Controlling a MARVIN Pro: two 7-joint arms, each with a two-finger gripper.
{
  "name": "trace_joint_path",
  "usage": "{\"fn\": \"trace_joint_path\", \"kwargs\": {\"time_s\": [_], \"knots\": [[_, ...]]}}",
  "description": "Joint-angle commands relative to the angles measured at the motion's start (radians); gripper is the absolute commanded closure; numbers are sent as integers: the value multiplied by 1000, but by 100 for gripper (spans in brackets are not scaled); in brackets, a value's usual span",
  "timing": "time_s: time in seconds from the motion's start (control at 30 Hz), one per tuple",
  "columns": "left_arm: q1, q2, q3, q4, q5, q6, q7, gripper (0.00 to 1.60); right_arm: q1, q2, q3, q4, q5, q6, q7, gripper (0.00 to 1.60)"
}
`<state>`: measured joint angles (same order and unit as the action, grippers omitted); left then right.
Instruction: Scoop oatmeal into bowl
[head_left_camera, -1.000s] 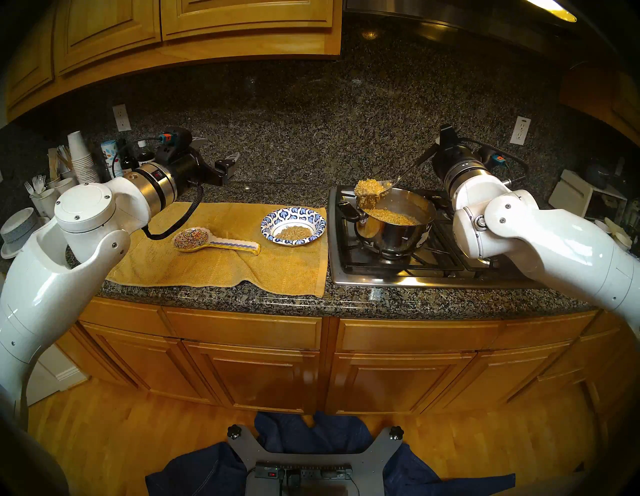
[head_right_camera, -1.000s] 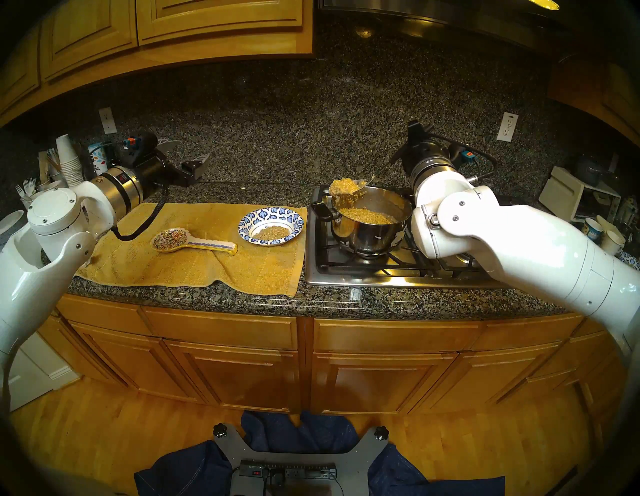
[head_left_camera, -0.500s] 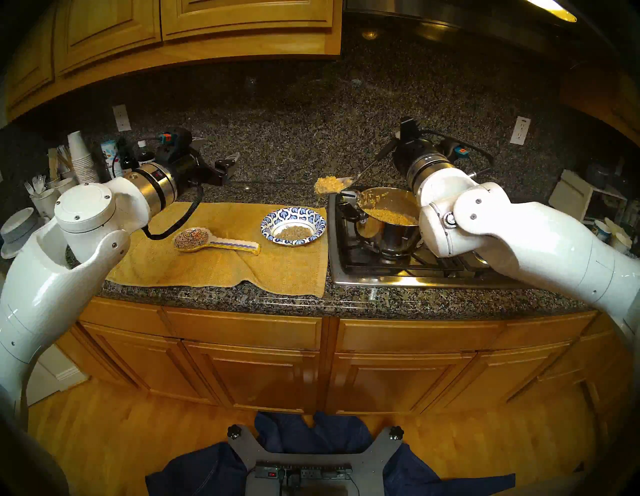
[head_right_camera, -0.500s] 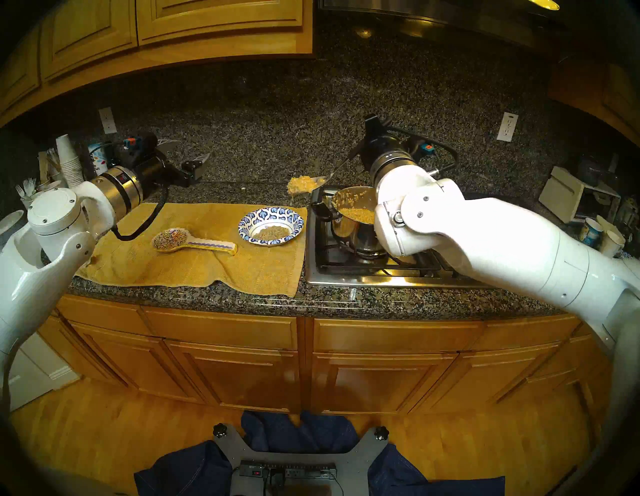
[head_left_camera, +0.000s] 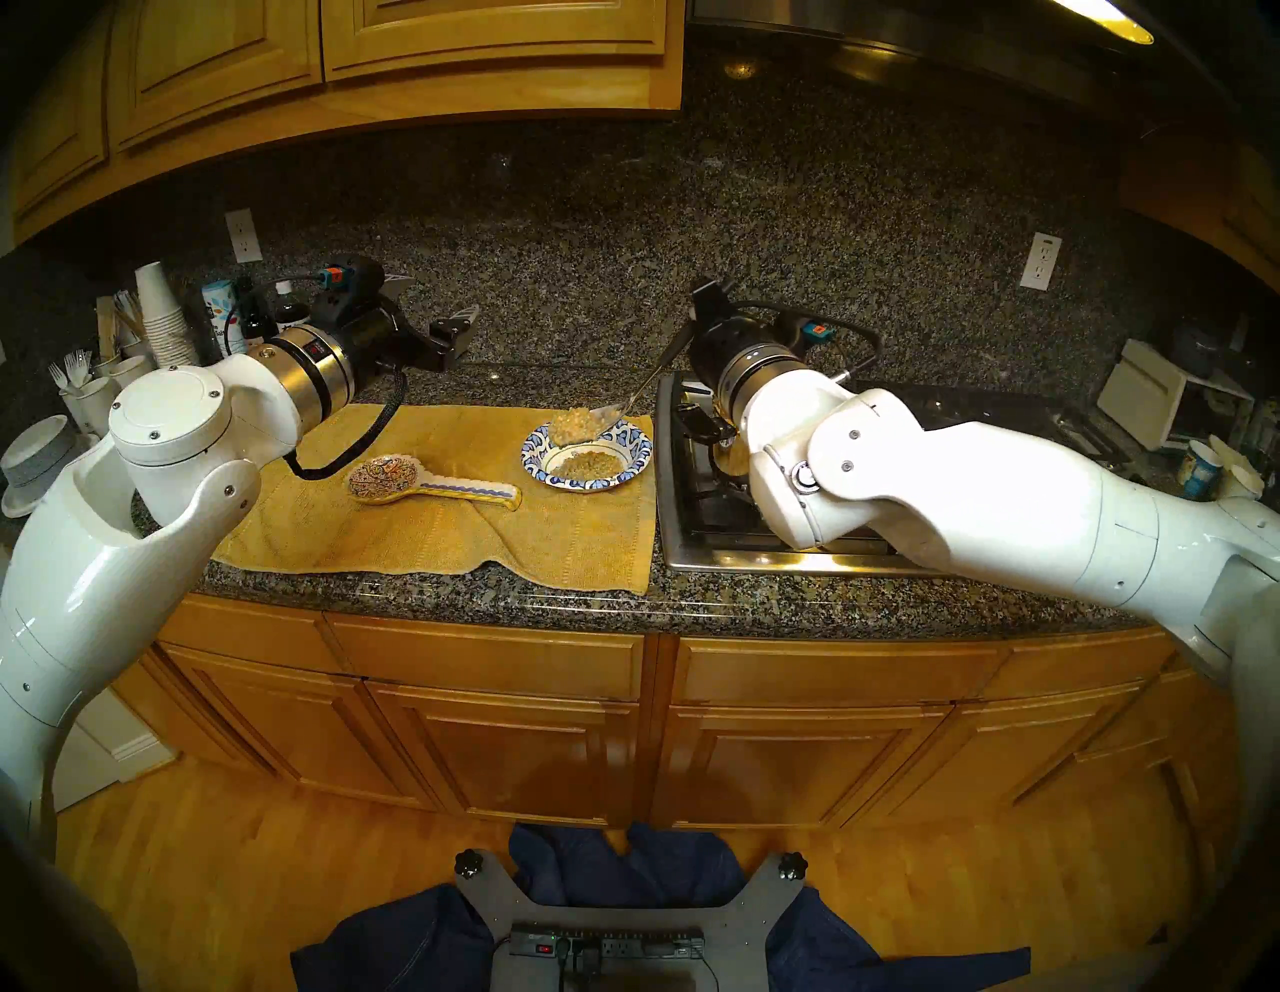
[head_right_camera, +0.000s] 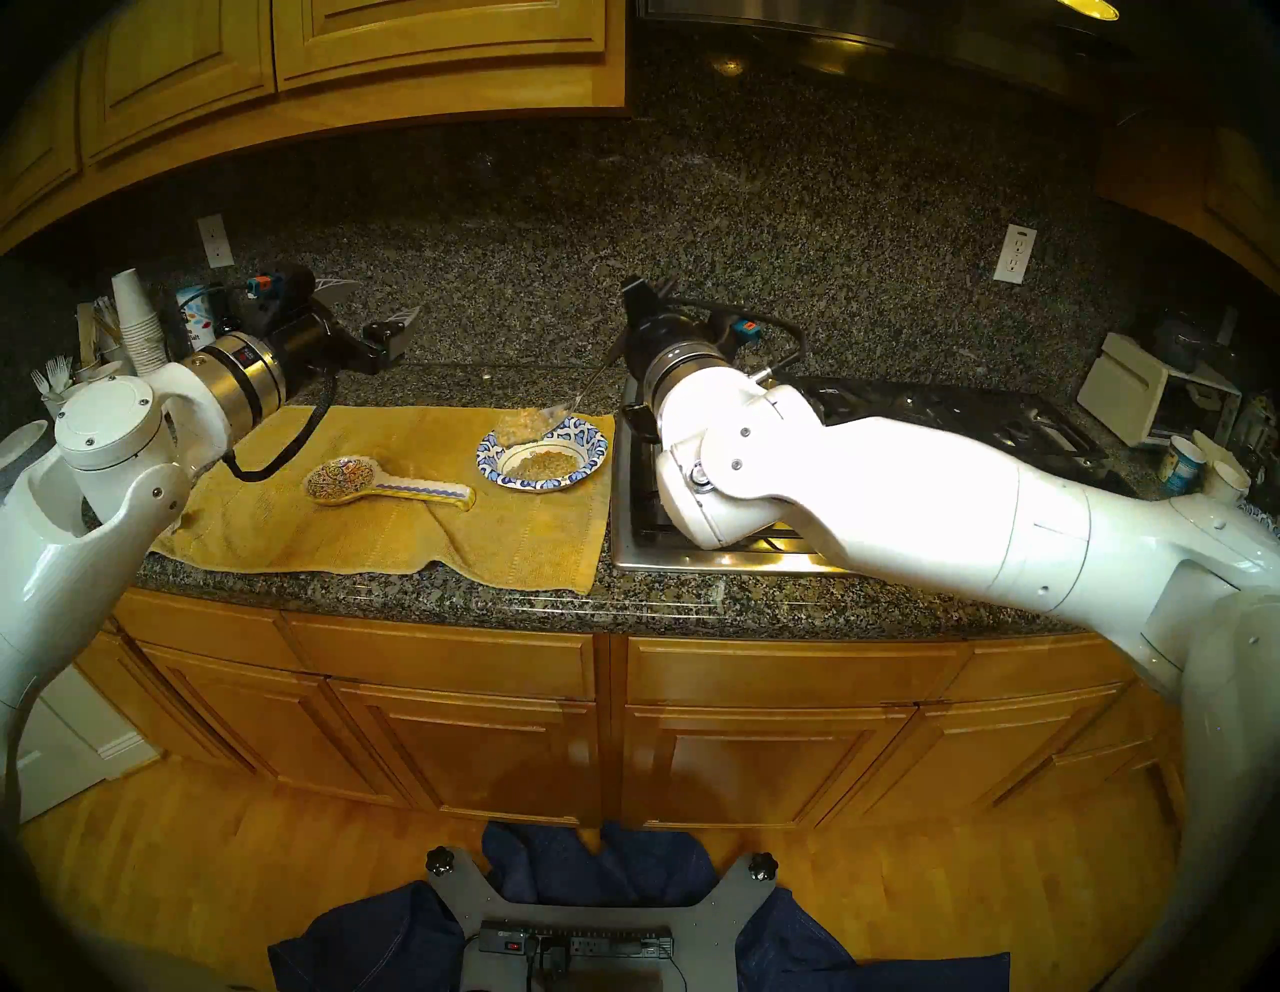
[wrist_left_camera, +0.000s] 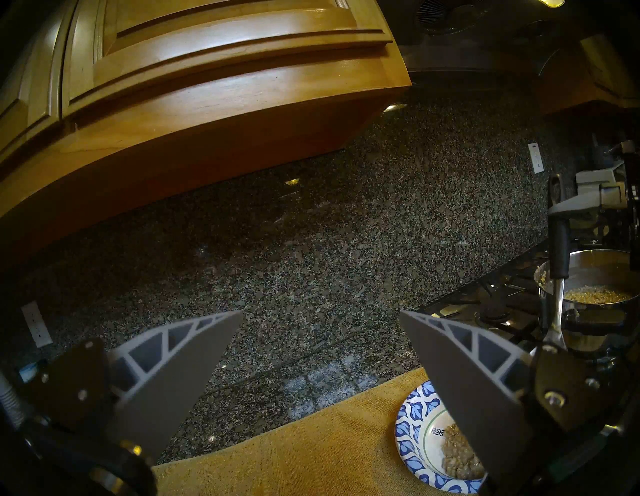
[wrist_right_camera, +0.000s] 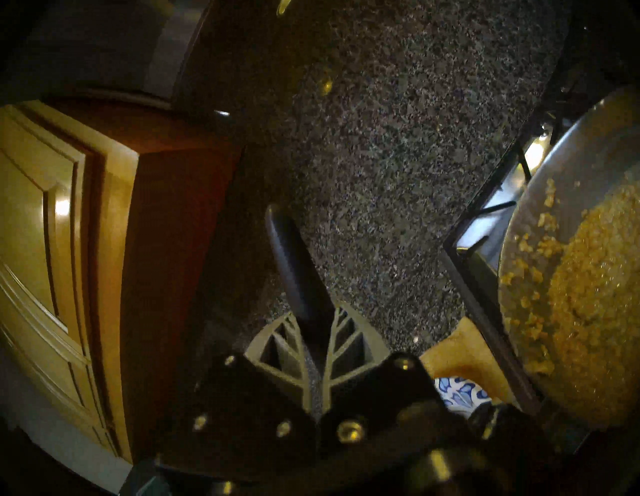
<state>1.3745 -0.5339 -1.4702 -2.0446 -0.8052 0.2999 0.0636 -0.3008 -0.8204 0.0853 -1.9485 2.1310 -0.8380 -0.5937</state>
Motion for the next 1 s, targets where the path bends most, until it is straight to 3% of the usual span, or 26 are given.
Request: {"fn": "trace_joint_path", "kwargs": {"time_s": [0.0,0.33,0.5,0.63,0.97], "knots": [[-31,0,-24,-12,0,-14,3,0,48,-113,-2,82,-49,-32,5,160],[-32,-1,-24,-12,0,-15,3,0,57,-236,-38,251,-101,-120,-32,160],[-33,-1,-25,-11,0,-16,2,0,64,-270,-62,303,-142,-122,-47,160],[-33,-2,-24,-11,0,-16,2,0,74,-269,-82,314,-183,-122,-54,160],[-32,-1,-24,-12,0,-15,3,0,118,-198,-149,279,-308,-122,-55,160]]}}
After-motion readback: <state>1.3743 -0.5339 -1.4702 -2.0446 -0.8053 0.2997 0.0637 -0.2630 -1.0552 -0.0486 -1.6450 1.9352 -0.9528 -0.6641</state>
